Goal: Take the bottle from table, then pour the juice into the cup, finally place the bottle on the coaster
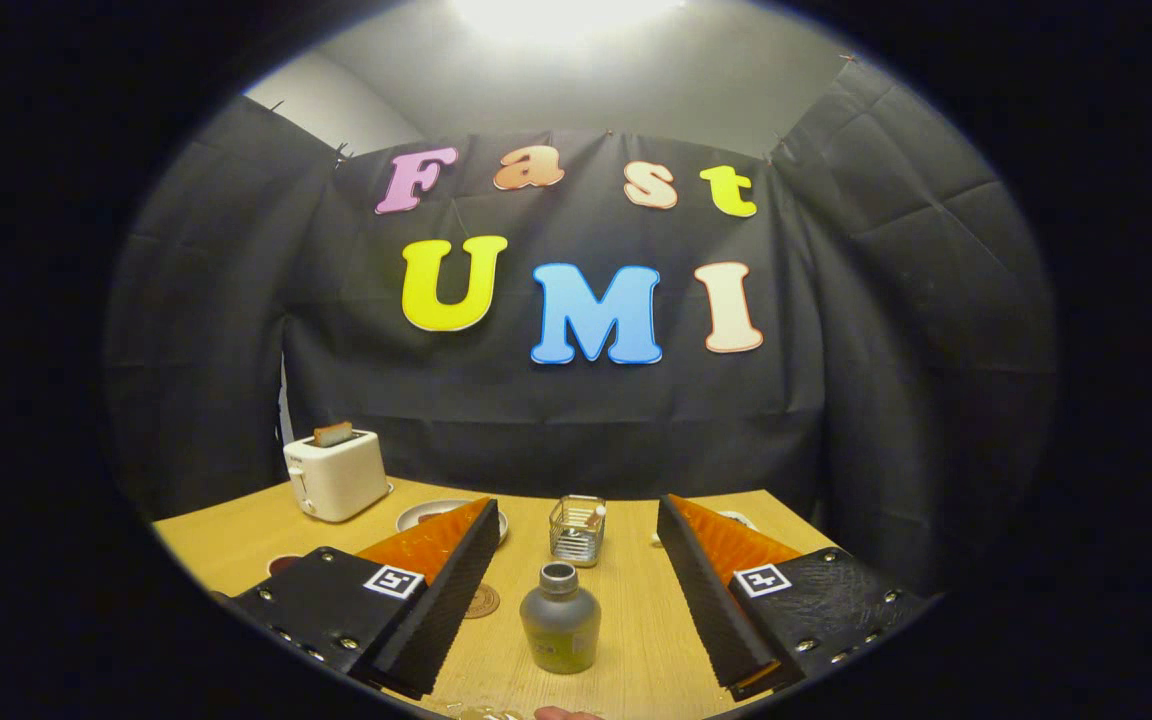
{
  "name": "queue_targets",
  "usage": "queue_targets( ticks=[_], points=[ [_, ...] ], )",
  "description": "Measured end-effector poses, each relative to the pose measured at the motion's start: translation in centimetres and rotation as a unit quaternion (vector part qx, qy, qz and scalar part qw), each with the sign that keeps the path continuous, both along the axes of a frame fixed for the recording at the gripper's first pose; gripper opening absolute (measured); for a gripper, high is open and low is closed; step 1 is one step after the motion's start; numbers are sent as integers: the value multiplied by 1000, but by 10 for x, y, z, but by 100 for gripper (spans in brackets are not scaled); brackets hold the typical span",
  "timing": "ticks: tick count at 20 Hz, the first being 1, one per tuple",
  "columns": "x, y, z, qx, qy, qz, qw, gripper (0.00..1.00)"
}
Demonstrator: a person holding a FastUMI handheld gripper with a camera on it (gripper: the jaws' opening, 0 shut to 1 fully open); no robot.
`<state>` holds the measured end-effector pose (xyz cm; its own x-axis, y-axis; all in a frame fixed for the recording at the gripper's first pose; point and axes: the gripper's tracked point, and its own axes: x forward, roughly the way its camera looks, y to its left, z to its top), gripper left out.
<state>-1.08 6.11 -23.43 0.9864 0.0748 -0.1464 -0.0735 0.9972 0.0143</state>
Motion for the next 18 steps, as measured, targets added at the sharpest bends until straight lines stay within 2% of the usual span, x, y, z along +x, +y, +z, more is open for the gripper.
queue_targets(
  ticks=[4,8,17,18],
  points=[
    [10,8,-60,5,25,-4,1000,97],
    [20,15,-100,-4,40,-6,999,97],
    [36,24,-135,-26,42,0,999,97],
    [38,20,-135,-35,37,-6,999,93]
  ],
)
